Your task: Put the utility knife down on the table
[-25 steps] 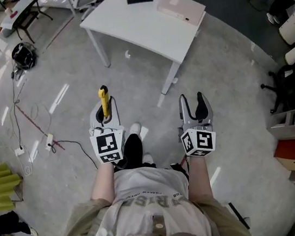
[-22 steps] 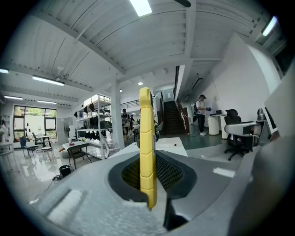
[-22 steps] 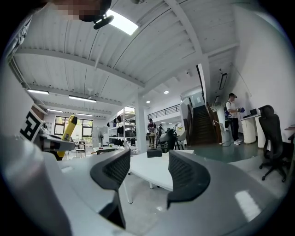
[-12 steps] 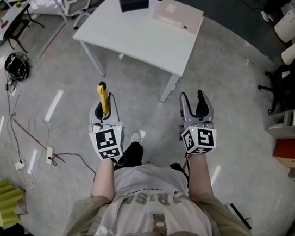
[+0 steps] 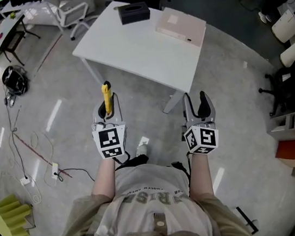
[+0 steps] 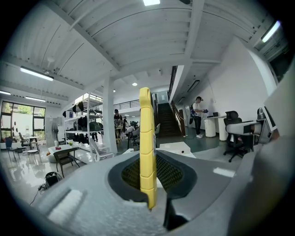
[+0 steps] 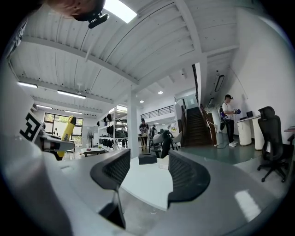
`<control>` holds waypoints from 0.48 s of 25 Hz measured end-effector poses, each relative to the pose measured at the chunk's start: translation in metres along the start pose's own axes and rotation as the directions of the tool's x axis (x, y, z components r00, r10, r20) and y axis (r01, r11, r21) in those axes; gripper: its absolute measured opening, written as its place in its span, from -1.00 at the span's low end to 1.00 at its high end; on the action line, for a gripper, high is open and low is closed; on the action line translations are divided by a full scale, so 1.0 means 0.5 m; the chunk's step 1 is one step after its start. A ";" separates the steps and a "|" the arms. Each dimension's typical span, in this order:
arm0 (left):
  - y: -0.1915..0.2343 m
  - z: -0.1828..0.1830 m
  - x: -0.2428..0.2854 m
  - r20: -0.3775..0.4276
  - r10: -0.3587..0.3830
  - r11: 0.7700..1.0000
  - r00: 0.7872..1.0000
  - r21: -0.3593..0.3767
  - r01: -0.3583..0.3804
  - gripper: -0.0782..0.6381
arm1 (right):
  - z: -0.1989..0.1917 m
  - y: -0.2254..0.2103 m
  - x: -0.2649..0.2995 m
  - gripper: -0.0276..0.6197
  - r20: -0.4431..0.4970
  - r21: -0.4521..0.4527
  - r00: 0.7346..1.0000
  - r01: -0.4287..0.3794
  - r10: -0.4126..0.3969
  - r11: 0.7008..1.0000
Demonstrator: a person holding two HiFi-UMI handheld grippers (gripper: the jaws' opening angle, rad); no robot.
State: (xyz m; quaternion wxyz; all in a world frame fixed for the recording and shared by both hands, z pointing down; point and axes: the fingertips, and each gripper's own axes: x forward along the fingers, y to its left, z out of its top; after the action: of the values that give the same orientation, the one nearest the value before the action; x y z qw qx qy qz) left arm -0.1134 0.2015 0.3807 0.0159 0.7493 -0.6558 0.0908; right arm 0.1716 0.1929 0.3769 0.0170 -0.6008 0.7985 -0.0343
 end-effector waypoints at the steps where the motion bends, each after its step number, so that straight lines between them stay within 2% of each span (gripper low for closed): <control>1: 0.009 0.001 0.015 0.000 -0.008 1.000 1.000 0.002 0.008 -0.68 | 0.000 0.002 0.016 -0.17 0.002 0.004 1.000 0.006 -0.006 1.000; 6: 0.029 -0.004 0.070 -0.009 -0.060 0.998 0.998 0.010 0.060 -0.68 | -0.005 0.014 0.066 -0.17 0.004 0.032 0.999 0.035 -0.035 0.999; 12: 0.038 -0.032 0.108 -0.034 -0.091 0.996 0.995 -0.013 0.090 -0.68 | -0.034 0.007 0.083 -0.17 -0.043 0.020 0.997 0.069 -0.068 0.997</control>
State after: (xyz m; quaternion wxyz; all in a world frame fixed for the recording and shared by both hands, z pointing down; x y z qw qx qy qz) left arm -0.1274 0.1484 0.4029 0.0355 0.7765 -0.6213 0.0993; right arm 0.1555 0.1545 0.3943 0.0054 -0.6266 0.7773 -0.0562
